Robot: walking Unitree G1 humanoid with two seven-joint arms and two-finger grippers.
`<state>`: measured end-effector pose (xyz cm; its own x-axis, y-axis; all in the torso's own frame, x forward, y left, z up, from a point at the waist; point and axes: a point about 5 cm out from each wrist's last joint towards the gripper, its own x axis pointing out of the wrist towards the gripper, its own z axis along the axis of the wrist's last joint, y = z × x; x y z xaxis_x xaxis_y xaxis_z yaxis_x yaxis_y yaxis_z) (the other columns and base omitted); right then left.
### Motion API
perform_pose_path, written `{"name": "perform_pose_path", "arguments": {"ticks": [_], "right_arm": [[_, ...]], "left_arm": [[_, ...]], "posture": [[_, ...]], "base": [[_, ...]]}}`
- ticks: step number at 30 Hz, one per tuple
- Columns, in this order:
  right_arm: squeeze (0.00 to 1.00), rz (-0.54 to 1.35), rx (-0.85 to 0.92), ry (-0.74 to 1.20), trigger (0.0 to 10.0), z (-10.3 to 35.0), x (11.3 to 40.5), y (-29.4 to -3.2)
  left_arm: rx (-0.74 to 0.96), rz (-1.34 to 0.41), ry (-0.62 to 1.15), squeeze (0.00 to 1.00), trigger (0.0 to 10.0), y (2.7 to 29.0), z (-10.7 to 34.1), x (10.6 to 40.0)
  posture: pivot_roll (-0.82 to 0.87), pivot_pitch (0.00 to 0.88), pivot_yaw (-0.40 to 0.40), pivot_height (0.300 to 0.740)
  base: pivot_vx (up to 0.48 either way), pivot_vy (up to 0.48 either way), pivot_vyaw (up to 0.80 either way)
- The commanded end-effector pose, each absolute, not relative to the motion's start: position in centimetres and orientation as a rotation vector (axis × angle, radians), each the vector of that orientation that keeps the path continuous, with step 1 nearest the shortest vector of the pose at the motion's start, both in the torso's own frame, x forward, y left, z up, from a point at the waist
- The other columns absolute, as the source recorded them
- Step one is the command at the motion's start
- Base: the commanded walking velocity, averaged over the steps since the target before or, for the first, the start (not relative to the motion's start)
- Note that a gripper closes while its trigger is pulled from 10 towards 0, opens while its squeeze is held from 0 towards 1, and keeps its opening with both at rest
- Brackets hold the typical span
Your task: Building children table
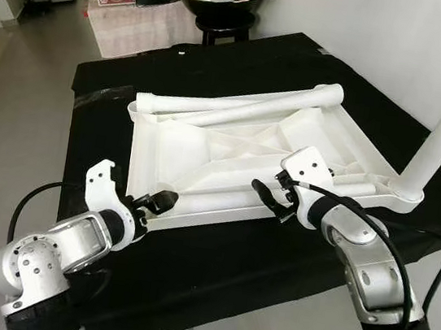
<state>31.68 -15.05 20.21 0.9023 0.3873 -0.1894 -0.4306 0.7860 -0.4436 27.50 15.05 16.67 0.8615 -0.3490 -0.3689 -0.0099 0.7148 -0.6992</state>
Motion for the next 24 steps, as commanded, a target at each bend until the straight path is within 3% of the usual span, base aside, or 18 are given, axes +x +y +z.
{"name": "perform_pose_path", "arguments": {"ticks": [1, 24], "right_arm": [[0.0, 0.458, -0.507, 0.078, 10.0, 20.4, 31.7, -14.5], [0.0, 0.46, -0.51, 0.093, 10.0, 20.5, 31.0, -14.8]], "left_arm": [[-0.789, -0.215, 0.522, 0.0, 10.0, 14.4, 16.3, 27.4], [-0.773, -0.248, 0.515, 0.0, 10.0, 14.9, 16.7, 29.9]], "posture": [[-0.11, 0.095, 0.076, 0.74], [-0.13, 0.144, 0.074, 0.74]], "base": [[0.0, 0.0, 0.0], [0.0, 0.0, 0.0]]}}
